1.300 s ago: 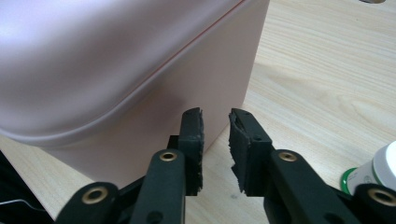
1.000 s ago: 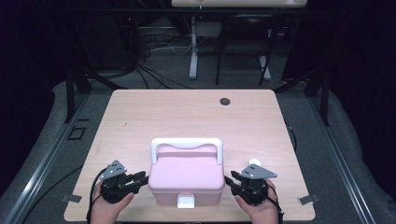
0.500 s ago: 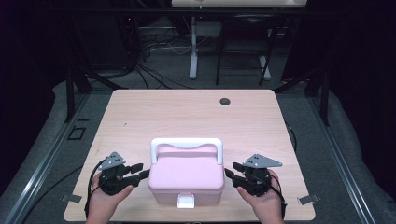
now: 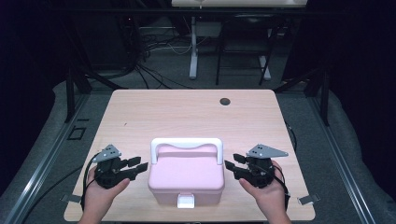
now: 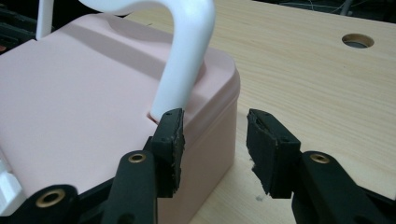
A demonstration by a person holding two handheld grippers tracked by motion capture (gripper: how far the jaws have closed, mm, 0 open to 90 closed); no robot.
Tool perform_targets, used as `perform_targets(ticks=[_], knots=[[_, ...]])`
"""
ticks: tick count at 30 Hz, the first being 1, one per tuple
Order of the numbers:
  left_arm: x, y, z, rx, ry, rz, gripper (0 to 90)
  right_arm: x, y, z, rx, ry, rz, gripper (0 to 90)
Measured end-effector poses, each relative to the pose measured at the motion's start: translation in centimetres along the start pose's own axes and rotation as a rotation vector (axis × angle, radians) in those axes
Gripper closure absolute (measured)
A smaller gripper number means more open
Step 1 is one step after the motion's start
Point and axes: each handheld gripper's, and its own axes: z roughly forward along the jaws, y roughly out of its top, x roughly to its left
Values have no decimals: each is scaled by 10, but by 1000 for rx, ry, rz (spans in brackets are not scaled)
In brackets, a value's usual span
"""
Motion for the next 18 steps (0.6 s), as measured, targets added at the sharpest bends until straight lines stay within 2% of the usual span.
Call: perform_targets(ticks=[5, 6, 18], knots=[[-3, 10, -1, -11, -38, -18, 576, 3, 7, 1, -7, 19, -5, 554], [-4, 11, -1, -10, -42, -17, 576, 4, 10, 1, -15, 37, 2, 550], [-12, 28, 2, 9, -56, 32, 571, 5, 18, 5, -31, 71, 8, 546]])
